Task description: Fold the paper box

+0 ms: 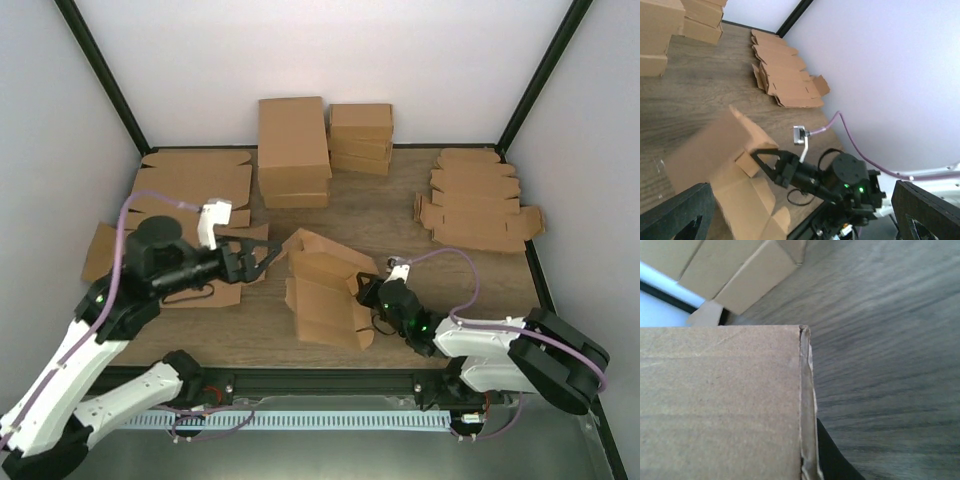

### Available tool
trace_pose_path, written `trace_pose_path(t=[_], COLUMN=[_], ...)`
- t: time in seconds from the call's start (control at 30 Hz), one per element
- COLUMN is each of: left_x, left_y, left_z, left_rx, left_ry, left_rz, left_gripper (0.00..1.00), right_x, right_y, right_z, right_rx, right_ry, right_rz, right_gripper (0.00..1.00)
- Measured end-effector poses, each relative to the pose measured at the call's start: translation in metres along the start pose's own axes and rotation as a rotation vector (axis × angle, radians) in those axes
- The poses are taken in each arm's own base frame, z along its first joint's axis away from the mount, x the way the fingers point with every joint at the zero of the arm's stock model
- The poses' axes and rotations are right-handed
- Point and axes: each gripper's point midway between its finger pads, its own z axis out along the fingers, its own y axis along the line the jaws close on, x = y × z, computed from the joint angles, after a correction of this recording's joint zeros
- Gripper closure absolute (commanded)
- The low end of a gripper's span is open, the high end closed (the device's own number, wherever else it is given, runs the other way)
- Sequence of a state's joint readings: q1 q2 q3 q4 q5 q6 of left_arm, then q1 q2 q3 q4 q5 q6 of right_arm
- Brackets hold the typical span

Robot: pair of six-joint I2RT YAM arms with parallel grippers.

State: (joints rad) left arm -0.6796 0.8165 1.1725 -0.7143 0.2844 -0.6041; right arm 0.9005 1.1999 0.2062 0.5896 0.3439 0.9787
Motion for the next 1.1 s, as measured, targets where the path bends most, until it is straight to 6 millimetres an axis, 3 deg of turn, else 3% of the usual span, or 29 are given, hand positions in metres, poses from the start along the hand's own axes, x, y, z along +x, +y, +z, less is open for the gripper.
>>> trace_pose_path(t=[0.1,0.2,0.37,0.5,0.9,1.1], left_x=[0.008,0.023,0.069,0.101,0.092,0.093], left_y=[-0.004,-0.004,0.032,0.066,0.077,0.083], left_z=[-0.022,-0.035,-0.009,0.009,0.048,0.064], left_rx=[0.026,0.06,0.013,-0.072,-0.086,-0.102], left_ry=[-0.018,-0.017,0.1,0.167,0.158,0.177], left_rz=[-0.039,-0.079,-0.176,-0.221,-0.201,-0.188], left_gripper=[0.06,0.13,0.21,0.37,0.44,0.57], right_x=[-0.002,-0.01,-0.024,-0.027,-0.027,-0.026], right_y=[-0.013,-0.011,-0.008,-0.013,-0.017,-0.013], right_z=[0.002,0.004,0.002,-0.001,-0.003,-0.005], right_rx=[0.086,0.146,0.177,0.202,0.222,0.212], right_ry=[0.006,-0.01,-0.055,-0.074,-0.074,-0.073], right_rz=[0.082,0.139,0.169,0.165,0.16,0.142], right_gripper=[0.99,0.99,0.99,0.99,0.99,0.99])
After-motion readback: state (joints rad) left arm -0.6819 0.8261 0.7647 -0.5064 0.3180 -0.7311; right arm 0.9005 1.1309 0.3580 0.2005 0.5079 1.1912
